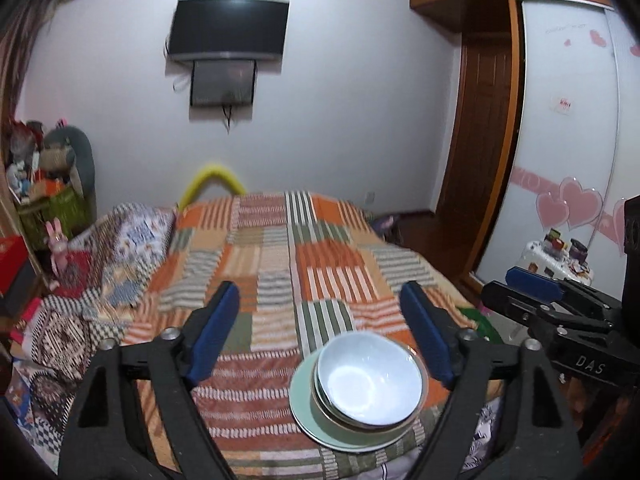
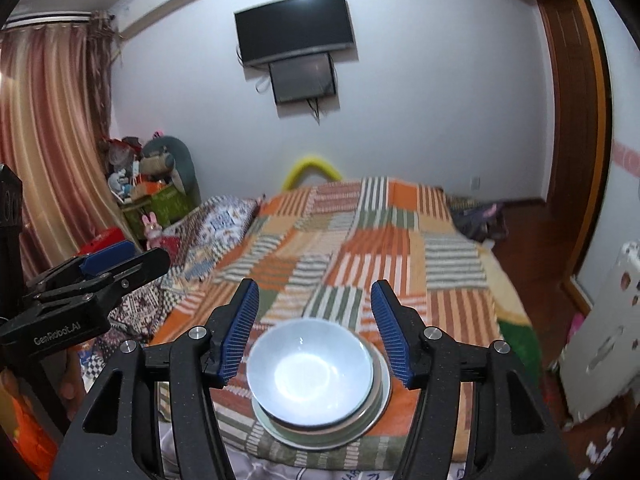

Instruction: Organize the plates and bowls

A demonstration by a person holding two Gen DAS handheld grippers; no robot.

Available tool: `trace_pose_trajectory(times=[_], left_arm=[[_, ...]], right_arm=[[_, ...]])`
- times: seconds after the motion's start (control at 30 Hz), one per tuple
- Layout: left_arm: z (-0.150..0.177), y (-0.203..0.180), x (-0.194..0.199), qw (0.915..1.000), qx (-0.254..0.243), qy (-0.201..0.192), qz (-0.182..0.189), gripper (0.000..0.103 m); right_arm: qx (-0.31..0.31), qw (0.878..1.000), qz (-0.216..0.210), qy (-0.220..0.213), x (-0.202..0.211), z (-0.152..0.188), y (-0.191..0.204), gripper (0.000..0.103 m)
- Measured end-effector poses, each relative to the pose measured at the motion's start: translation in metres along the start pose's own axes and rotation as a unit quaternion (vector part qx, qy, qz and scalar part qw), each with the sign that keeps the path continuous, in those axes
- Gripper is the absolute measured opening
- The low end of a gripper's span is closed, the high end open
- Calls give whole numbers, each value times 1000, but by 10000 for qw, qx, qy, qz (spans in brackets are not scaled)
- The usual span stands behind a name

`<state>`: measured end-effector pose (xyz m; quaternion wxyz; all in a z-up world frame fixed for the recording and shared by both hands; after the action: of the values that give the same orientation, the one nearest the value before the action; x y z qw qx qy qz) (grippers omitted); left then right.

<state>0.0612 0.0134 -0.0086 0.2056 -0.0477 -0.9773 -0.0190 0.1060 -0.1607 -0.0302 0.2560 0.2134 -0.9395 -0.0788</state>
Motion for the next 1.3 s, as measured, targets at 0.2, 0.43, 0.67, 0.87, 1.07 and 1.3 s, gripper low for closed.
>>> trace_pose_trajectory(times=[0.2,0.43,0.67,0.87,1.07,1.3], left_arm=[[-9,0,22,9994,-36,-345,-94,99],[-11,-3,37,9988,-57,-464,-128,101],[-11,-8,45,9981,-111,-578,-175,102],[-10,-10,50,9978,-107,-626,-167,102],[-10,-10,52,9977,-113,-649,-182,102],[-10,-12,53,9977,-112,-661,-139,103]], right_arm=[[130,9990,-74,-421,19,-10,11,76],[200,9971,-94,-726,34,-15,17,88],[149,9951,-107,-968,45,-18,17,102],[192,9947,-98,-1000,49,-15,19,102],[171,9948,-127,-1000,50,-14,19,102],[151,9948,-144,-1001,52,-14,18,102]])
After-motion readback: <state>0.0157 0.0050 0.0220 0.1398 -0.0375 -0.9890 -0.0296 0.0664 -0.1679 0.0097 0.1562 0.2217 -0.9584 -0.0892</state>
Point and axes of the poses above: each gripper's, at about its wrist camera, not at the fingertips, and x roughly against the way its jaws point, y to its left, z to its underside, the point moved 6 cm from there along -x, roughly the way its jaws point, and after that the axes turned 7 degrees about -x, right-handed, at the moved point
